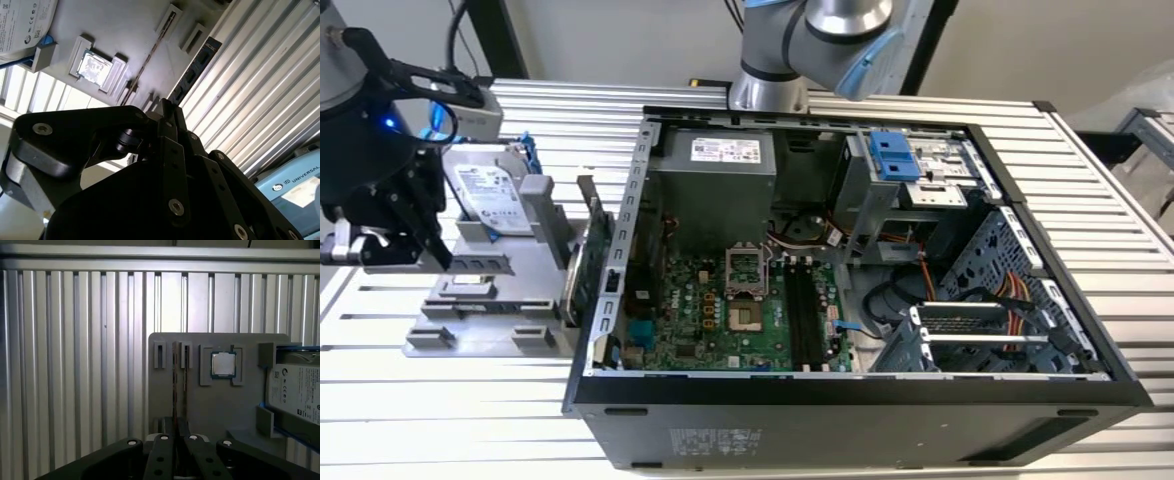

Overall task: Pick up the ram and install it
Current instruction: 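Pick up the ram and move it above insertion slot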

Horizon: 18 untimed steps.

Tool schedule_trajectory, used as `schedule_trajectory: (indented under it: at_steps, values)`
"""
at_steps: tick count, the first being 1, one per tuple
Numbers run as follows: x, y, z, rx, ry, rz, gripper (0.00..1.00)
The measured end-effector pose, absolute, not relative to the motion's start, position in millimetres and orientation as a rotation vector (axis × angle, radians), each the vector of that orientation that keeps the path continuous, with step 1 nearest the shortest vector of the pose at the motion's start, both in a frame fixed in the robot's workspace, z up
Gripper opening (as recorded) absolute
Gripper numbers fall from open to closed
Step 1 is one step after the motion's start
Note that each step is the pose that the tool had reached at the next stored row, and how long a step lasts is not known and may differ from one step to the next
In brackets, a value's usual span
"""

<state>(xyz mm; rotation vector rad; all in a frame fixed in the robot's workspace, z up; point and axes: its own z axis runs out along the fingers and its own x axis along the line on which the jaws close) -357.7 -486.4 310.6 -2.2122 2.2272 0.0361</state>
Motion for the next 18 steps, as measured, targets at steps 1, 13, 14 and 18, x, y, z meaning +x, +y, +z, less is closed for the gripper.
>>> schedule_trajectory:
  at_steps: [1,13,14,18]
  values:
    - [-358,-486,311,-2.212,2.227,0.036,0.0]
    - [-358,-486,318,-2.213,2.227,0.036,0.0]
    - [-358,-486,319,-2.212,2.227,0.036,0.0]
    - [-358,-486,321,-2.212,2.227,0.036,0.0]
